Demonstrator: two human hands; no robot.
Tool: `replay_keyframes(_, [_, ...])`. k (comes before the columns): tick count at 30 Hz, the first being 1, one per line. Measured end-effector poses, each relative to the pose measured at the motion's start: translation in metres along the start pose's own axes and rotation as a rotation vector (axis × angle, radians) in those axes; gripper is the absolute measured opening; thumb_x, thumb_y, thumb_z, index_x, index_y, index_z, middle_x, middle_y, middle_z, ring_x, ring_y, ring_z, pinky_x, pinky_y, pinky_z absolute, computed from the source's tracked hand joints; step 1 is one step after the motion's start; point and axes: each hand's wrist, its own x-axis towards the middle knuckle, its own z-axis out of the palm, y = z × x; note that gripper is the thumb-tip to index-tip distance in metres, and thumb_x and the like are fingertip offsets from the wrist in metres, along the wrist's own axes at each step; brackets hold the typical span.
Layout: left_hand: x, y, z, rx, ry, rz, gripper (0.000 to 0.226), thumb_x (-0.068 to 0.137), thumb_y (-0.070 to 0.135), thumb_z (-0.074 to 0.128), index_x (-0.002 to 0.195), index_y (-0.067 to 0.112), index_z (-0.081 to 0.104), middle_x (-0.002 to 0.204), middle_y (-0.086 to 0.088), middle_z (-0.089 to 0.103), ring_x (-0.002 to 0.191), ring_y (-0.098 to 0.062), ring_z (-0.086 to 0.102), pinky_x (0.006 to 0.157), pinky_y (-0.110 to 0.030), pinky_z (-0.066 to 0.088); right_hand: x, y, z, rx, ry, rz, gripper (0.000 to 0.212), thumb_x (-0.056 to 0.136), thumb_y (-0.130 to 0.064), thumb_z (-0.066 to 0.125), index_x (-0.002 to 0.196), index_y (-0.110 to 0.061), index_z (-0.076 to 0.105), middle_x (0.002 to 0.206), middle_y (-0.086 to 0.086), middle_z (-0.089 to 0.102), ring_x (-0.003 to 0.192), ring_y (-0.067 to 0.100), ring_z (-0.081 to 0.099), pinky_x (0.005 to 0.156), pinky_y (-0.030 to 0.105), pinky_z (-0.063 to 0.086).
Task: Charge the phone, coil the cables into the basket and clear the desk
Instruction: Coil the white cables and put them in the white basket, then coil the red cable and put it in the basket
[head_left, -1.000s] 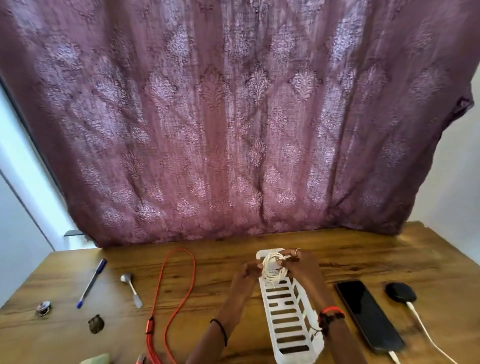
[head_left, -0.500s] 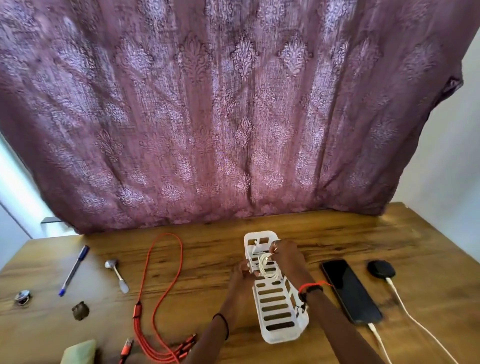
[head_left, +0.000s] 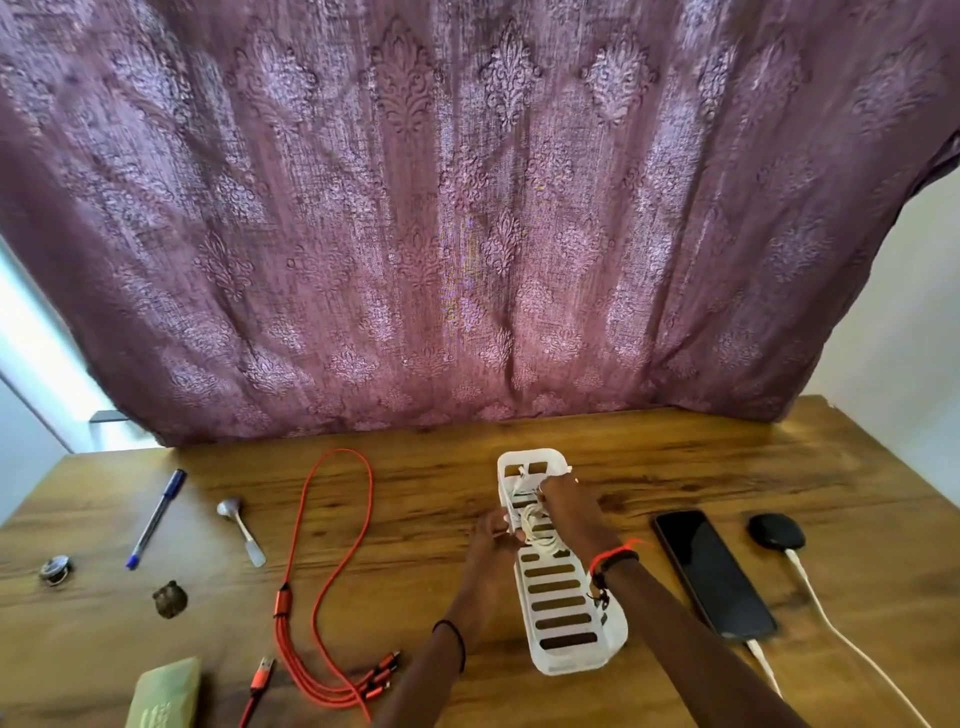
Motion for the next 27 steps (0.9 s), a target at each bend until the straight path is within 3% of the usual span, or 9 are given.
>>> replay_keyframes(3, [-0.001,0.002,0.0,0.014,-0.019,0.012,0.026,0.089,-0.006,0.051,0.103,0.016,0.058,0.092,0.006,0.067,0.076,-0.005,0.068,0.065,-0.019,0.055,0.002,0.002,-0.005,0.057,0.024,0.0,0.021,0.093,-0.01,0.043,0.1,-0.005,0.062,0.103,0.015,0.067,0.094,0.026,0.064,0.078,0.031,0.047])
replay_keyframes(7, [0.001,0.004,-0.001,0.011,-0.016,-0.041,0.029,0.091,-0.002,0.052,0.118,0.005,0.052,0.117,-0.013,0.059,0.11,-0.03,0.059,0.098,-0.047,0.047,0.01,0.007,-0.028,0.195,0.051,0.065,0.022,0.09,-0.003,0.047,0.096,-0.004,0.067,0.098,0.014,0.069,0.091,0.025,0.065,0.08,0.037,0.053])
replay_keyframes(10, [0.006,-0.002,-0.008,0.006,-0.001,-0.046,0.031,0.09,-0.003,0.05,0.121,-0.008,0.049,0.122,-0.024,0.056,0.117,-0.039,0.052,0.105,-0.051,0.04,0.009,0.007,-0.043,0.259,0.103,0.083,0.021,0.088,0.003,0.051,0.094,-0.003,0.071,0.097,0.015,0.071,0.086,0.024,0.067,0.073,0.029,0.052])
replay_keyframes(12, [0.01,-0.003,-0.016,0.059,0.041,-0.027,0.034,0.089,-0.004,0.052,0.123,-0.004,0.049,0.116,-0.018,0.059,0.11,-0.03,0.056,0.102,-0.041,0.043,0.006,0.005,-0.049,0.292,0.142,0.07,0.019,0.088,0.003,0.054,0.094,-0.002,0.071,0.099,0.015,0.072,0.087,0.023,0.067,0.074,0.026,0.051])
replay_keyframes(14, [0.01,-0.004,-0.031,0.125,0.087,-0.005,0.035,0.089,-0.004,0.053,0.124,0.003,0.051,0.104,-0.009,0.06,0.099,-0.02,0.055,0.087,-0.027,0.046,0.002,-0.002,-0.049,0.34,0.156,0.062,0.017,0.089,-0.001,0.055,0.094,-0.002,0.071,0.1,0.014,0.072,0.09,0.022,0.067,0.079,0.029,0.053])
replay_keyframes(17, [0.007,-0.006,-0.06,0.252,0.115,0.091,0.025,0.088,-0.01,0.049,0.11,0.0,0.058,0.093,-0.007,0.06,0.088,-0.016,0.054,0.067,-0.011,0.041,-0.005,-0.02,-0.044,0.392,0.176,0.044,0.016,0.089,-0.001,0.055,0.093,-0.004,0.071,0.1,0.011,0.072,0.089,0.02,0.066,0.081,0.031,0.054])
replay_keyframes(21, [-0.012,-0.014,-0.113,0.474,0.229,0.168,0.02,0.087,-0.012,0.05,0.099,-0.003,0.063,0.101,-0.02,0.064,0.096,-0.025,0.057,0.074,-0.022,0.04,-0.021,-0.059,-0.019,0.434,0.153,-0.049,0.017,0.091,-0.005,0.054,0.099,-0.007,0.069,0.097,0.011,0.072,0.079,0.015,0.064,0.07,0.019,0.046])
replay_keyframes(24, [-0.031,-0.017,-0.156,0.599,0.405,0.188,0.021,0.086,-0.01,0.05,0.102,-0.008,0.063,0.103,-0.026,0.063,0.099,-0.036,0.059,0.076,-0.029,0.042,-0.035,-0.091,0.004,0.464,0.071,-0.136,0.021,0.09,-0.004,0.055,0.105,-0.007,0.068,0.104,0.009,0.07,0.092,0.015,0.064,0.079,0.014,0.041])
replay_keyframes(27, [-0.048,-0.02,-0.191,0.669,0.632,0.173,0.017,0.085,-0.01,0.049,0.1,-0.011,0.056,0.102,-0.032,0.056,0.098,-0.042,0.053,0.082,-0.041,0.039,-0.048,-0.119,0.026,0.466,-0.045,-0.203,0.022,0.089,-0.004,0.054,0.106,-0.005,0.068,0.106,0.011,0.071,0.097,0.018,0.065,0.083,0.018,0.044])
